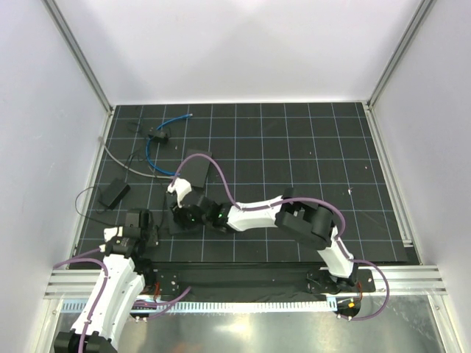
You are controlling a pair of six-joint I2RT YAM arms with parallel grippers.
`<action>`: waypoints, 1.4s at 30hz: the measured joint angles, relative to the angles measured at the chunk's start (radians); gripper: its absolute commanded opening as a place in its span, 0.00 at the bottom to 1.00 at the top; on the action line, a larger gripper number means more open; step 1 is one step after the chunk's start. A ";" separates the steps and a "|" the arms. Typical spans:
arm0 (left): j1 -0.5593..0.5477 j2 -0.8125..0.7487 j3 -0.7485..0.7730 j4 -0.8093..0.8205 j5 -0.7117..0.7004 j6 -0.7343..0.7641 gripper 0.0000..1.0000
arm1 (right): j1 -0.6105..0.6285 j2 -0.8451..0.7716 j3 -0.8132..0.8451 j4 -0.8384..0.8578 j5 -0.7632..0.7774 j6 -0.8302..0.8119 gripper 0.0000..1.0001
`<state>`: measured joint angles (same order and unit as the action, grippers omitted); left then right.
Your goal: Pull the plug from the switch port
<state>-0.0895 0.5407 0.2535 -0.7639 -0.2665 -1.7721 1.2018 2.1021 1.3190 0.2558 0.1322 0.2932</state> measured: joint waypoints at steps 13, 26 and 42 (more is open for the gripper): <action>0.000 0.006 0.002 -0.004 0.001 0.027 0.00 | -0.129 0.050 0.041 0.020 -0.450 -0.010 0.17; 0.000 -0.001 0.020 -0.030 0.009 0.030 0.00 | -0.124 0.191 0.282 -0.111 -0.559 -0.056 0.17; 0.000 0.005 0.021 -0.032 0.003 -0.012 0.00 | -0.118 0.192 0.299 -0.157 -0.507 -0.094 0.09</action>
<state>-0.0895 0.5457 0.2741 -0.7959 -0.2630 -1.7840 1.0836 2.2940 1.6176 0.0986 -0.3752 0.1989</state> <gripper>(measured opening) 0.016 0.100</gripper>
